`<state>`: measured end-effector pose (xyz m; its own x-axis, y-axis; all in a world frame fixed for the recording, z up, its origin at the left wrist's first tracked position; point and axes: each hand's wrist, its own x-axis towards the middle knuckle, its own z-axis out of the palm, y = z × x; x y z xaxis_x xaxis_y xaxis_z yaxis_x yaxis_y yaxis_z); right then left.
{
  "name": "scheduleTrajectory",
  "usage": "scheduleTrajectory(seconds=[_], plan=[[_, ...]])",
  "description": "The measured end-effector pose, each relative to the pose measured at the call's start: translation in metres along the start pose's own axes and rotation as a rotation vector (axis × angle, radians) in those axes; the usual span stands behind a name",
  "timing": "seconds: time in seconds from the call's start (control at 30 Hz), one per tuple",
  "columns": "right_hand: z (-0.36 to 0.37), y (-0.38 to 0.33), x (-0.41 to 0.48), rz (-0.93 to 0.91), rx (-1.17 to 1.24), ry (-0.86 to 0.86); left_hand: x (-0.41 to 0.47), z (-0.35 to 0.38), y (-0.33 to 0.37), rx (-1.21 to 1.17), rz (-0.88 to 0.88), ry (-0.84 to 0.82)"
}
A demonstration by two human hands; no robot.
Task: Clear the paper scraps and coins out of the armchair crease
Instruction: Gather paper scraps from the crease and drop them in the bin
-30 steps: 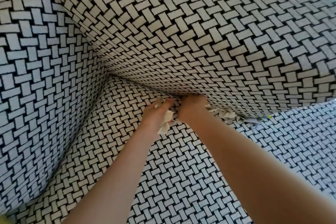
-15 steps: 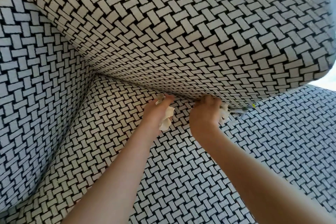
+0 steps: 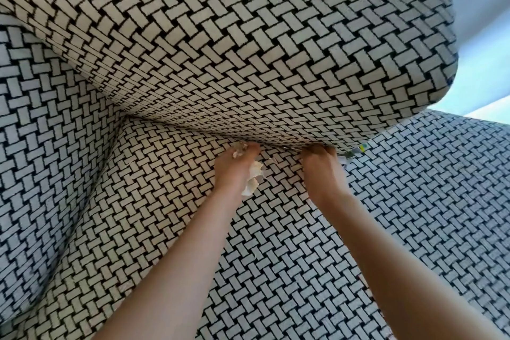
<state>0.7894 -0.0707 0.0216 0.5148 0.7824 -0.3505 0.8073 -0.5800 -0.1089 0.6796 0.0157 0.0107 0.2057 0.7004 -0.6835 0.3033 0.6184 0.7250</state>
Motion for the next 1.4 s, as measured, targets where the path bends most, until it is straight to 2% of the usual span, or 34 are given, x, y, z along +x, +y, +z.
scheduleTrajectory(seconds=[0.1, 0.17, 0.23, 0.33, 0.43, 0.5, 0.57, 0.67, 0.73, 0.77, 0.87, 0.9, 1.07, 1.13, 1.23, 1.3, 1.4], plan=[[0.006, 0.011, 0.001, -0.001, 0.219, 0.143, -0.004, 0.008, 0.001, -0.029, -0.039, -0.010], [0.003, 0.017, -0.009, 0.088, 0.448, 0.304, -0.008, 0.014, 0.002, -0.050, -0.083, -0.029], [-0.005, 0.021, -0.021, 0.209, 0.718, 0.354, -0.011, 0.017, 0.002, -0.090, -0.133, -0.048], [-0.013, 0.026, -0.031, 0.322, 1.152, 0.284, -0.011, 0.020, -0.001, -0.078, -0.167, -0.051], [-0.017, 0.030, -0.034, 0.422, 1.405, 0.230, -0.015, 0.024, -0.003, -0.070, -0.193, -0.059], [-0.019, 0.031, -0.034, 0.486, 1.684, 0.177, -0.018, 0.026, -0.003, -0.120, -0.225, -0.067], [-0.017, 0.029, -0.034, 0.485, 1.987, 0.062, -0.021, 0.029, -0.003, -0.176, -0.236, -0.100], [-0.014, 0.022, -0.032, 0.436, 2.144, -0.034, -0.027, 0.034, 0.000, -0.222, -0.237, -0.182], [-0.016, 0.015, -0.031, 0.427, 2.116, -0.063, -0.028, 0.037, 0.001, -0.245, -0.234, -0.233], [-0.017, 0.008, -0.031, 0.425, 1.996, -0.066, -0.028, 0.038, 0.001, -0.264, -0.237, -0.268], [-0.017, -0.023, -0.030, 0.322, 1.370, 0.061, -0.030, 0.040, 0.003, -0.406, -0.258, -0.346], [-0.014, -0.034, -0.030, 0.254, 1.242, 0.138, -0.031, 0.039, 0.003, -0.463, -0.270, -0.347], [0.007, -0.056, -0.025, 0.101, 1.005, 0.350, -0.035, 0.024, -0.001, -0.573, -0.286, -0.381], [0.014, -0.060, -0.025, 0.015, 0.772, 0.420, -0.034, 0.017, -0.002, -0.545, -0.281, -0.414], [0.020, -0.063, -0.024, -0.011, 0.467, 0.445, -0.030, 0.009, -0.002, -0.522, -0.290, -0.474], [0.022, -0.065, -0.024, -0.059, 0.394, 0.374, -0.027, 0.001, -0.002, -0.500, -0.298, -0.456], [0.024, -0.063, -0.027, -0.143, 0.644, 0.186, -0.020, -0.012, -0.002, -0.416, -0.281, -0.368]])
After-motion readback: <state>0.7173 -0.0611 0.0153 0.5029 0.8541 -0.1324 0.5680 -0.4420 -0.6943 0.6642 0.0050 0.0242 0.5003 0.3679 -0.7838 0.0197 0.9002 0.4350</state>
